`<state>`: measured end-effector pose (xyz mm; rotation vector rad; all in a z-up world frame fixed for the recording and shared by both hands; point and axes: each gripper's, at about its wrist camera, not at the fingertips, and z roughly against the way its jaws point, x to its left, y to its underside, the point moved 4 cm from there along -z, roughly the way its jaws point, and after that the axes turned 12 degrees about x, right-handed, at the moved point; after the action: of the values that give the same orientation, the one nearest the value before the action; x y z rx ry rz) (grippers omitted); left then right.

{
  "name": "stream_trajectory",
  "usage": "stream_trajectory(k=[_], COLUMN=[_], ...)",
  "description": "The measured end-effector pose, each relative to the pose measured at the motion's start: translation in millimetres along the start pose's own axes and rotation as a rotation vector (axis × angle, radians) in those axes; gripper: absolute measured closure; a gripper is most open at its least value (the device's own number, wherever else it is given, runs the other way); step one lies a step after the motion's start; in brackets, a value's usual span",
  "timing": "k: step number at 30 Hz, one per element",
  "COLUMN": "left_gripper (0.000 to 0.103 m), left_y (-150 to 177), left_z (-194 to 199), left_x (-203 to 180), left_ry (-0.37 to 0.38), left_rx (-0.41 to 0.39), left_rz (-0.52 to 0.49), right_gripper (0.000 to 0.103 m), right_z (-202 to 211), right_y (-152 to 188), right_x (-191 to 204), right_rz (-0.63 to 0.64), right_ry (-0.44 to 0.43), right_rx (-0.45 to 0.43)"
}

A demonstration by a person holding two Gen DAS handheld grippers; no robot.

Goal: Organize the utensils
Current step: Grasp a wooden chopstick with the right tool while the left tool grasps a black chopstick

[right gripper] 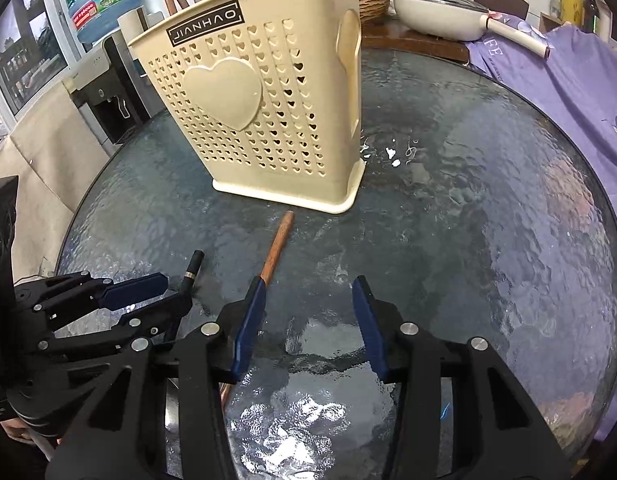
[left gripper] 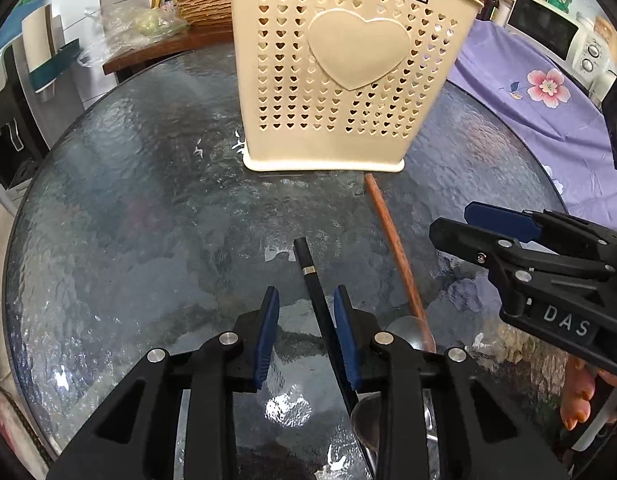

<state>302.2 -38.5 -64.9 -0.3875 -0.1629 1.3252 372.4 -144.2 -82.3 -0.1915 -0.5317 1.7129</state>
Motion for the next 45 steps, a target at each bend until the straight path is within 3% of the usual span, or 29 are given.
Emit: stream_trajectory(k=[6,25,34,38,45], left_gripper=[0.091,0.096,0.096,0.096,0.096], left_y=[-4.2,-6.2,-8.6,-9.4,-10.8], left_z=[-1.4,2.0,0.1,-0.1,-0.8], left_x=[-6.1,22.4,24.1,23.8,28.1], left_ry=[-0.057,-0.064,-0.066,-0.065,-0.063], left_rx=[-0.002,-0.011,-0.012,-0.012,-0.016], left_rz=[-0.026,0.002,0.007,0.01,0.017], right_gripper=[0.06,0.073,0.093,0.094,0.095], right_z=[-4.0,-32.8,-41.7,-44.9,-35.2], right_y=[-6.1,-18.6,-27.1,-30.9,-32.3], right_x=[5.3,32.5,53.3,57.0,46.4], right_rz=[0.006,0.016,0.026,0.014,-0.016], right_ry=[0.008,0.102,0.191,0.183,0.079], right_rx=[0.016,0.078,0.064,0.055,-0.005])
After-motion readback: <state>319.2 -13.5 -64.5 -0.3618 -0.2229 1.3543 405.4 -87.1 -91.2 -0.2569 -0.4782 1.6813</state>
